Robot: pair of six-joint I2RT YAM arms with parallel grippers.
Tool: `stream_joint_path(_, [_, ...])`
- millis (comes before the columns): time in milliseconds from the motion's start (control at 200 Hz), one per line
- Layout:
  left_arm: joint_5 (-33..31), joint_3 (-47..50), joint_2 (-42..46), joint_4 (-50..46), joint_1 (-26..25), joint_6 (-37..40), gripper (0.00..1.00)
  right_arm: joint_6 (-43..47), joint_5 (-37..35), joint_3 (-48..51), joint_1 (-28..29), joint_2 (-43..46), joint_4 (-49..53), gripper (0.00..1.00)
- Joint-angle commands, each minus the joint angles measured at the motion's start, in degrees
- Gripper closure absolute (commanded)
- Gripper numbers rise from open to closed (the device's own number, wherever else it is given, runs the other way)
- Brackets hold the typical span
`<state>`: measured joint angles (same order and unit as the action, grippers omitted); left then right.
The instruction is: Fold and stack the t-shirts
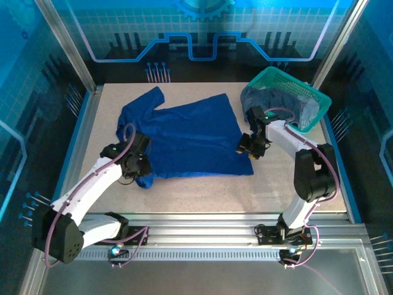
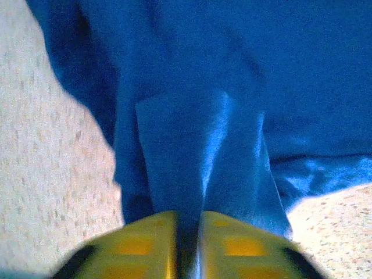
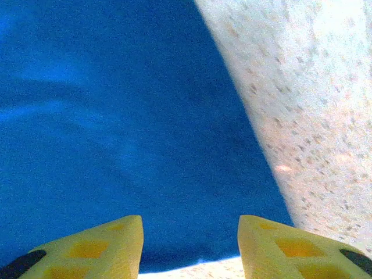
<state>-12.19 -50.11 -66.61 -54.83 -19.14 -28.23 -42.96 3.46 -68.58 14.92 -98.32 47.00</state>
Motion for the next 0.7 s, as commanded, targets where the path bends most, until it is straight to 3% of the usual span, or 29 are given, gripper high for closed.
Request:
stream_joint_path(0, [-1.5,-0.6,-0.7,-4.9,-0.1,-5.8,0.44,-3.7,-0.3,4.2,-2.2,2.3,1.2,0.51])
stream_joint_path(60, [-3.0,-1.7,0.6,-5.0,-0.1,-7.7,0.28,-4.0,0.3,6.0,-2.9,3.5,0.6,0.51])
stream_joint_path(130, [-4.4,-3.5,1.9,-3.9,0.6,-9.5,0.24,-3.7,1.2,7.1,-3.1,4.2,-0.6,0.51])
stream_joint_path(190, [-3.0,-4.9,1.2,-2.8,3.5,-11.3,0.25,-2.9,1.7,6.9,-2.6,4.3,-1.5,0.51])
stream_joint_path(365, [6.6,-4.0,-5.3,2.2,20.4,-18.4,0.30,-0.4,2.1,2.9,3.1,1.6,-3.6,0.54])
stream_joint_path(435, [8.6,-3.2,-8.1,6.3,24.7,-19.5,0.30,0.5,2.7,0.6,5.9,-1.4,-4.3,0.55])
stream_joint_path(590, [11.7,-3.3,-15.0,13.9,28.0,-18.6,0.27,1.5,4.1,-4.3,8.8,-8.9,-6.0,0.57])
stream_joint_path(695, [11.3,-3.5,-19.7,14.3,28.3,-18.3,0.34,1.4,4.0,-7.5,9.2,-13.2,-6.1,0.57])
